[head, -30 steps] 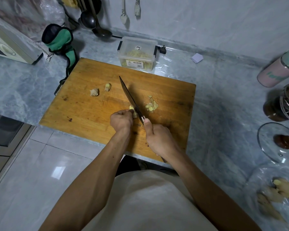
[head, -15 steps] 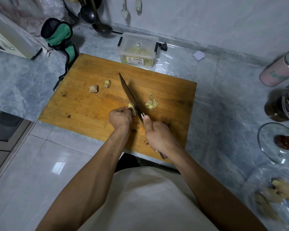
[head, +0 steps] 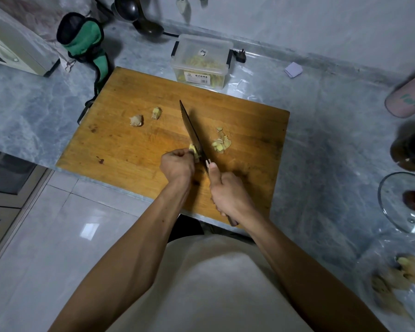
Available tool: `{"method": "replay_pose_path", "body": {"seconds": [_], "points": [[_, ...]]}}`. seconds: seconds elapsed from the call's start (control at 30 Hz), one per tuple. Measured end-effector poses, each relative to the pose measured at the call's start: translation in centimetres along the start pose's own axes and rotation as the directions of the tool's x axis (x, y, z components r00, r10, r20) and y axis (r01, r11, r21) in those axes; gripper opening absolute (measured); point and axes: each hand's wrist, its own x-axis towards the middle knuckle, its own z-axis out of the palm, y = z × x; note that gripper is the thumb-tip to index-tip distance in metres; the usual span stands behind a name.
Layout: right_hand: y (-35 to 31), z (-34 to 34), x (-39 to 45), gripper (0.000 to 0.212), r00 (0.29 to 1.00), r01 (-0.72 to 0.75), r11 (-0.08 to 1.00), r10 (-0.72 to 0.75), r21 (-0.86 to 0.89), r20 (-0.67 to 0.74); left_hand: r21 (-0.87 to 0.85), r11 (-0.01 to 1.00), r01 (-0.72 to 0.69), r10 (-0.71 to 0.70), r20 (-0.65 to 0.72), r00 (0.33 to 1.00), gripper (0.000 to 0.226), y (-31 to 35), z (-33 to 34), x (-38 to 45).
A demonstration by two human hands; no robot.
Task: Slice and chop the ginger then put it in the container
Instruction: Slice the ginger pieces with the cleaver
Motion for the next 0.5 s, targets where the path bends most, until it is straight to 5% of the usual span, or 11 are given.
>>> {"method": "replay_pose_path", "body": {"seconds": [0.5], "points": [[-0.1,-1.7,-1.3,0.067,0.999,0.006,1.0,-0.005,0.009,-0.041,-0.064,0.998,0.026,-0.026,0.005,1.0,0.017,-0.5,0.4,-0.4]]}}
